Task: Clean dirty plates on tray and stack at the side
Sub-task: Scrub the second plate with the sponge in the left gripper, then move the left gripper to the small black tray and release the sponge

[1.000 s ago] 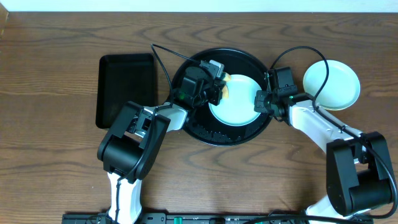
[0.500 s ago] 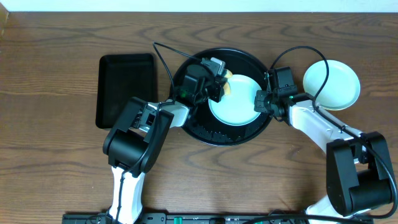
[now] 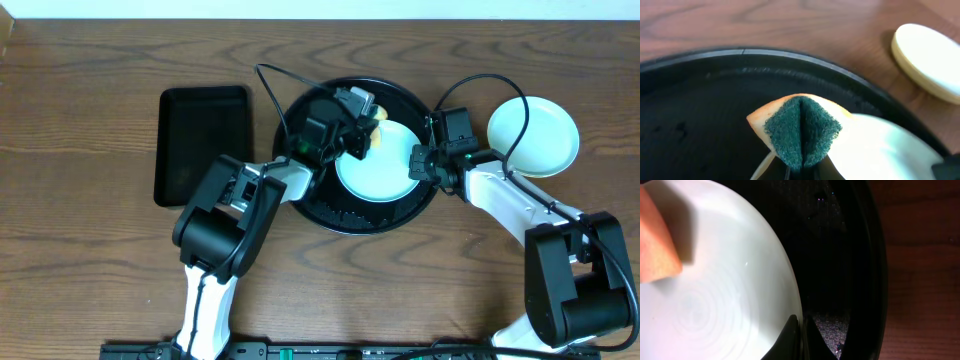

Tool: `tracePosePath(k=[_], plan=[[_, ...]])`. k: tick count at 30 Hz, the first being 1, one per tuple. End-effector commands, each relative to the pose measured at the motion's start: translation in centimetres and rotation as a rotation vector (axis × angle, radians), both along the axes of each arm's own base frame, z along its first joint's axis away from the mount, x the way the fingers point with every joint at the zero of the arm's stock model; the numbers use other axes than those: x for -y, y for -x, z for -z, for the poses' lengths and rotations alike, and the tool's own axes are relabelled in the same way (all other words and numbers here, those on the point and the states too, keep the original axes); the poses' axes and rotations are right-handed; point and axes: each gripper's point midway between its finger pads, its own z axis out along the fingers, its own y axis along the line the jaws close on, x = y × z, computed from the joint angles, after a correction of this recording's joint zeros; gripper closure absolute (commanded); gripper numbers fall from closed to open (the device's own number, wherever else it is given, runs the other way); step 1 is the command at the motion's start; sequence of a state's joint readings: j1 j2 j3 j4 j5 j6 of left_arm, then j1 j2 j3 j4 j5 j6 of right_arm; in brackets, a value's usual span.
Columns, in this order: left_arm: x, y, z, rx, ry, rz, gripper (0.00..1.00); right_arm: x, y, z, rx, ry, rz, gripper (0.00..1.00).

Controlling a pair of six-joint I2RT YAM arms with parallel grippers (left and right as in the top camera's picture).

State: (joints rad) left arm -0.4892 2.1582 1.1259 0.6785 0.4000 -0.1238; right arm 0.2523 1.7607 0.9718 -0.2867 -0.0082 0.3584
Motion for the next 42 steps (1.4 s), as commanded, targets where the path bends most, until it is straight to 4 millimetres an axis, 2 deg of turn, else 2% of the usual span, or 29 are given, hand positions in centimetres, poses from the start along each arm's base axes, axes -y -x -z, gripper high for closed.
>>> tracePosePath(k=[1,4,6,8,10,11,12,13,14,17,18,20,21,24,28,32,34,35,37,38,42], plan=[[2.2,-1.1,-5.1,0.06,0.103,0.073,0.92,0.3,0.2,0.5,-0.009,0.016,-0.007,0.99],[1.9,-1.4,-8.6,0.103,0.124,0.066,0.92,0.3,0.2,0.5,-0.009,0.016,-0.008,0.99],[1.0,-1.5,-10.6,0.113,0.127,0.051,0.92,0.3,0.2,0.5,-0.009,0.016,-0.008,0.99],[-1.0,-1.6,-12.8,0.109,0.121,0.016,0.92,0.3,0.2,0.5,-0.008,0.015,-0.008,0.99],[-4.4,-2.0,-14.8,0.08,0.104,-0.044,0.92,0.2,0.1,0.5,-0.006,0.015,-0.008,0.99],[-5.7,-2.1,-15.1,0.065,0.096,-0.067,0.92,0.2,0.1,0.5,-0.006,0.015,-0.008,0.99],[-8.2,-2.3,-15.4,0.031,0.077,-0.113,0.92,0.2,0.1,0.5,-0.005,0.015,-0.008,0.99],[-9.9,-2.4,-15.6,0.012,0.069,-0.144,0.92,0.2,0.1,0.5,-0.005,0.015,-0.008,0.99],[-11.6,-2.4,-15.6,-0.014,0.06,-0.177,0.92,0.2,0.1,0.5,-0.003,0.014,-0.008,0.99],[-19.1,-2.3,-14.4,-0.135,0.018,-0.329,0.92,0.2,0.0,0.4,0.003,0.013,-0.008,0.99],[-21.3,-2.2,-13.4,-0.18,-0.001,-0.382,0.92,0.2,-0.1,0.4,0.005,0.012,-0.008,0.99],[-26.7,-1.1,-10.3,-0.312,-0.063,-0.514,0.92,0.2,-0.1,0.4,0.006,0.012,-0.008,0.99],[-28.5,-0.4,-9.0,-0.36,-0.097,-0.55,0.92,0.2,-0.1,0.4,0.006,0.012,-0.008,0.99],[-32.0,1.8,-5.7,-0.458,-0.208,-0.583,0.92,0.2,-0.1,0.4,0.006,0.012,-0.008,0.99],[-34.7,2.8,-3.7,-0.487,-0.318,-0.657,0.92,0.2,-0.1,0.4,0.006,0.012,-0.008,0.99],[-34.7,2.9,-2.9,-0.498,-0.341,-0.643,0.91,0.2,-0.1,0.4,0.006,0.012,-0.007,0.99],[-34.7,3.0,-2.7,-0.504,-0.343,-0.642,0.83,0.2,-0.1,0.4,0.006,0.012,-0.007,0.99],[-34.7,3.0,-2.5,-0.508,-0.344,-0.641,0.67,0.2,-0.1,0.4,0.006,0.012,-0.007,0.99],[-34.7,3.0,-2.4,-0.511,-0.344,-0.641,0.53,0.2,-0.1,0.4,0.006,0.012,-0.007,0.99],[-34.7,3.0,-2.4,-0.511,-0.344,-0.641,0.4,0.2,-0.1,0.4,0.006,0.012,-0.007,0.99],[-34.7,3.0,-2.4,-0.511,-0.344,-0.641,0.25,0.2,-0.1,0.4,0.005,0.012,-0.007,0.99]])
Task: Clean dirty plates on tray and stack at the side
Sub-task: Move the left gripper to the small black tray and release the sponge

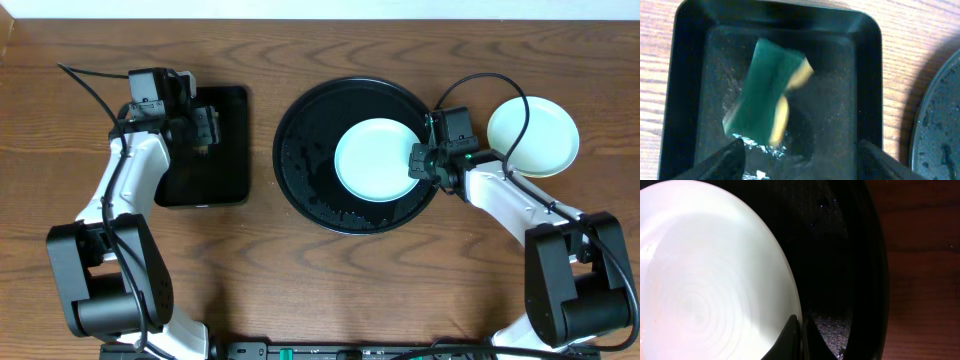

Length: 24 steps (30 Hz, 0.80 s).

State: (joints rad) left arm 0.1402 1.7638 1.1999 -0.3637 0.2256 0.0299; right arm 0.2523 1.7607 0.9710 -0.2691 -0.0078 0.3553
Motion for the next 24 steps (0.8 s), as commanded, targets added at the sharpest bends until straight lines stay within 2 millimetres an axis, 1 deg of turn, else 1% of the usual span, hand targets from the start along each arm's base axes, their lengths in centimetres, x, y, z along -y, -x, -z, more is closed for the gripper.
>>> tracePosePath(k=[1,3,4,6,9,11,12,14,15,16,17,18,20,22,24], plan=[[-0.2,0.4,0.9,-0.023,-0.012,0.003,0.21,0.3,0.2,0.5,-0.011,0.015,-0.005,0.91],[-0.2,0.4,0.9,-0.023,-0.012,0.003,0.21,0.3,0.2,0.5,-0.01,0.015,-0.005,0.91],[-0.2,0.4,0.9,-0.023,-0.012,0.003,0.21,0.3,0.2,0.5,-0.01,0.017,-0.008,0.97],[-0.2,0.4,0.9,-0.023,-0.012,0.003,0.2,0.3,0.1,0.3,0.0,0.032,-0.039,0.99],[-0.2,0.4,0.9,-0.023,-0.012,0.003,0.2,0.2,-0.5,-1.2,0.039,0.057,-0.088,0.99],[-0.2,0.4,0.9,-0.023,-0.012,0.003,0.2,0.6,-0.9,-3.0,0.074,0.074,-0.072,0.99],[-0.2,0.4,0.9,-0.023,-0.012,0.003,0.2,0.9,-1.0,-4.5,0.099,0.089,-0.06,0.99],[-0.2,0.4,0.9,-0.023,-0.012,0.003,0.2,1.1,-0.8,-7.3,0.149,0.102,-0.085,0.99],[-0.2,0.4,0.9,-0.023,-0.012,0.003,0.2,1.1,-0.7,-8.7,0.177,0.11,-0.103,0.94],[-0.2,0.4,0.9,-0.023,-0.012,0.003,0.2,1.2,-0.3,-10.0,0.203,0.115,-0.117,0.78],[-0.2,0.4,0.9,-0.023,-0.012,0.003,0.2,1.3,0.1,-11.1,0.22,0.114,-0.118,0.69],[-0.2,0.4,0.9,-0.023,-0.012,0.003,0.2,1.3,0.4,-11.7,0.228,0.105,-0.121,0.69],[-0.2,0.4,0.9,-0.023,-0.012,0.003,0.2,0.8,0.6,-11.6,0.219,0.083,-0.138,0.69],[-0.2,0.4,0.9,-0.023,-0.012,0.003,0.2,0.7,0.6,-10.2,0.182,0.086,-0.143,0.69],[-0.2,0.4,0.9,-0.023,-0.012,0.003,0.2,0.6,0.1,-8.0,0.141,0.092,-0.146,0.69]])
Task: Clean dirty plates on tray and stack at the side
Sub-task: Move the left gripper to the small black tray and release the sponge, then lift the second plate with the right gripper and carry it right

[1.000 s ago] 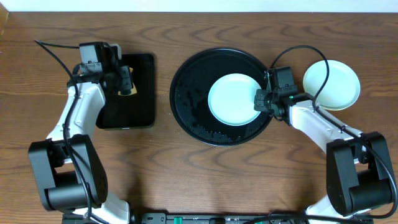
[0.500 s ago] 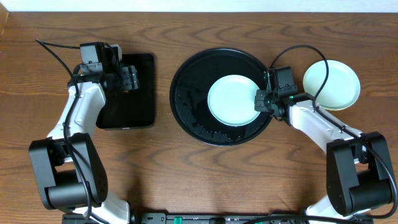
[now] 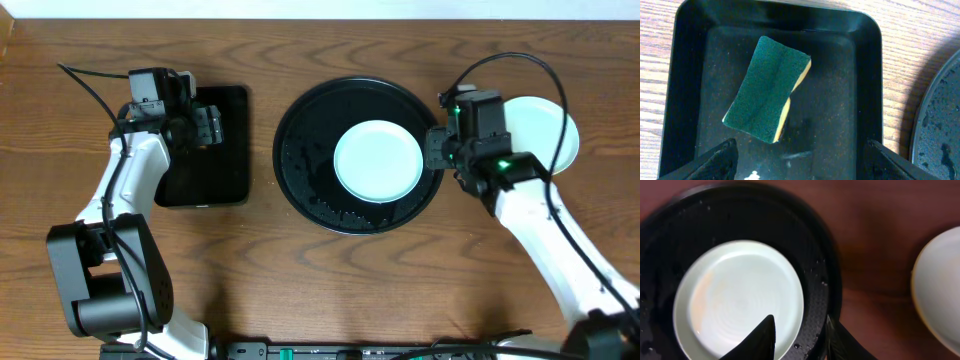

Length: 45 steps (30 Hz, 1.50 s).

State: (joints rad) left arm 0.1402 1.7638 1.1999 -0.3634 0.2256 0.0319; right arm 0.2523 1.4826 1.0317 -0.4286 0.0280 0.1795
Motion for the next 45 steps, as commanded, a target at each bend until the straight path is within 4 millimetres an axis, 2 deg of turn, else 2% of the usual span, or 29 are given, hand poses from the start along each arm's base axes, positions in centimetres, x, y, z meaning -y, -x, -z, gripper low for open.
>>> tracePosePath(k=[1,4,9,12,15,20,23,24,26,28,30,31,32,33,34,35,36,37,39,41,43,45], plan=[[-0.2,0.4,0.9,-0.023,-0.011,0.001,0.2,-0.3,-0.7,3.9,-0.079,0.021,-0.017,0.68],[-0.2,0.4,0.9,-0.023,-0.011,0.001,0.2,-0.4,-1.3,7.6,-0.134,0.035,-0.017,0.68],[-0.2,0.4,0.9,-0.023,-0.011,0.001,0.19,-0.5,-1.6,11.1,-0.194,0.032,0.004,0.67],[-0.2,0.4,0.9,-0.023,-0.011,0.001,0.2,-1.2,-1.6,11.8,-0.204,0.004,-0.017,0.67],[-0.2,0.4,0.9,-0.023,-0.011,0.001,0.2,-1.4,-1.7,11.9,-0.203,-0.005,-0.023,0.75],[-0.2,0.4,0.9,-0.023,-0.011,0.001,0.2,-1.2,-1.1,12.3,-0.234,-0.008,-0.005,0.79],[-0.2,0.4,0.9,-0.023,-0.011,0.001,0.2,-1.1,-0.6,13.2,-0.264,-0.001,-0.005,0.81],[-0.2,0.4,0.9,-0.023,-0.011,0.001,0.19,-1.1,-0.6,13.5,-0.268,0.001,-0.005,0.84],[-0.2,0.4,0.9,-0.023,-0.011,0.001,0.19,-1.2,-0.9,13.6,-0.26,-0.001,-0.005,0.99],[-0.2,0.4,0.9,-0.023,-0.011,0.001,0.19,-1.3,-1.6,13.0,-0.227,-0.008,-0.006,0.99],[-0.2,0.4,0.9,-0.023,-0.011,0.001,0.19,-1.7,-3.1,10.5,-0.152,-0.017,-0.024,0.99],[-0.2,0.4,0.9,-0.023,-0.011,0.001,0.19,-2.1,-4.1,8.2,-0.097,-0.016,-0.049,0.99],[-0.2,0.4,0.9,-0.023,-0.011,0.001,0.19,-2.5,-5.3,5.0,-0.026,-0.012,-0.076,0.99],[-0.2,0.4,0.9,-0.023,-0.011,0.001,0.19,-2.6,-5.9,2.7,0.023,-0.005,-0.086,0.99],[-0.2,0.4,0.9,-0.023,-0.011,0.001,0.19,-2.6,-6.8,-1.5,0.112,0.011,-0.083,0.99],[-0.2,0.4,0.9,-0.023,-0.011,0.001,0.19,-2.5,-7.2,-4.5,0.176,0.028,-0.075,0.99],[-0.2,0.4,0.9,-0.023,-0.011,0.001,0.19,-2.4,-7.5,-8.4,0.261,0.063,-0.068,0.99],[-0.2,0.4,0.9,-0.023,-0.011,0.001,0.19,-2.4,-7.3,-11.1,0.319,0.098,-0.066,0.99],[-0.2,0.4,0.9,-0.023,-0.011,0.001,0.19,-2.0,-6.2,-16.2,0.435,0.237,-0.031,0.99],[-0.2,0.4,0.9,-0.023,-0.011,0.001,0.19,-1.9,-4.5,-20.5,0.552,0.468,0.03,0.99],[-0.2,0.4,0.9,-0.023,-0.011,0.001,0.19,-2.5,-3.5,-21.8,0.583,0.607,0.041,0.99],[-0.2,0.4,0.9,-0.023,-0.011,0.001,0.19,-4.2,-2.5,-22.2,0.589,0.759,0.033,0.99]])
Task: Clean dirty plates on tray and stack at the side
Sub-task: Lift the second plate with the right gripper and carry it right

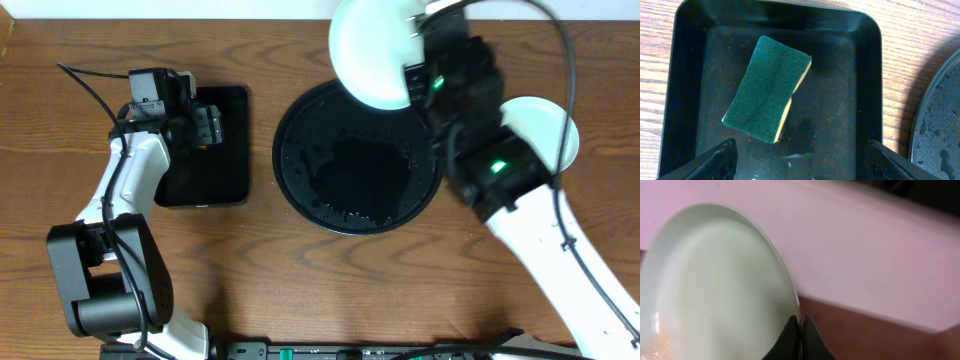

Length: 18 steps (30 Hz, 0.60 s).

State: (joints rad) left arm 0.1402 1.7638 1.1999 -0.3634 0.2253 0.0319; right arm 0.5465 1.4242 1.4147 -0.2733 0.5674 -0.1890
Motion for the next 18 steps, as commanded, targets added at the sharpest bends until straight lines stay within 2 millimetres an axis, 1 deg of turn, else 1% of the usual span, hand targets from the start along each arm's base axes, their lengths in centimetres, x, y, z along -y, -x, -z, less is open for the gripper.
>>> tracePosePath(k=[1,2,3,4,5,6,10,12,14,15,18], plan=[[-0.2,0.4,0.9,-0.023,-0.01,0.001,0.19,0.5,1.0,1.8,-0.031,0.385,0.195,0.99],[-0.2,0.4,0.9,-0.023,-0.011,0.001,0.19,-0.5,1.0,2.4,-0.037,0.443,0.208,0.99],[-0.2,0.4,0.9,-0.023,-0.01,0.001,0.19,-1.6,0.9,3.6,-0.051,0.494,0.22,0.99],[-0.2,0.4,0.9,-0.023,-0.01,0.001,0.19,-1.9,0.8,4.2,-0.056,0.508,0.229,0.99],[-0.2,0.4,0.9,-0.023,-0.01,0.001,0.19,-2.6,0.6,5.5,-0.066,0.543,0.262,0.99],[-0.2,0.4,0.9,-0.023,-0.01,0.001,0.19,-2.9,0.4,6.3,-0.072,0.562,0.276,0.99],[-0.2,0.4,0.9,-0.023,-0.01,0.001,0.19,-4.6,-0.9,11.3,-0.128,0.657,0.288,0.99],[-0.2,0.4,0.9,-0.023,-0.01,0.001,0.19,-4.9,-1.4,12.4,-0.131,0.651,0.293,0.99],[-0.2,0.4,0.9,-0.023,-0.01,0.001,0.19,-4.8,-1.4,12.4,-0.113,0.584,0.312,0.99],[-0.2,0.4,0.9,-0.023,-0.01,0.001,0.19,-4.6,-1.4,11.9,-0.103,0.557,0.321,0.99],[-0.2,0.4,0.9,-0.023,-0.01,0.001,0.19,-3.0,-1.6,10.5,-0.089,0.425,0.332,0.99]])
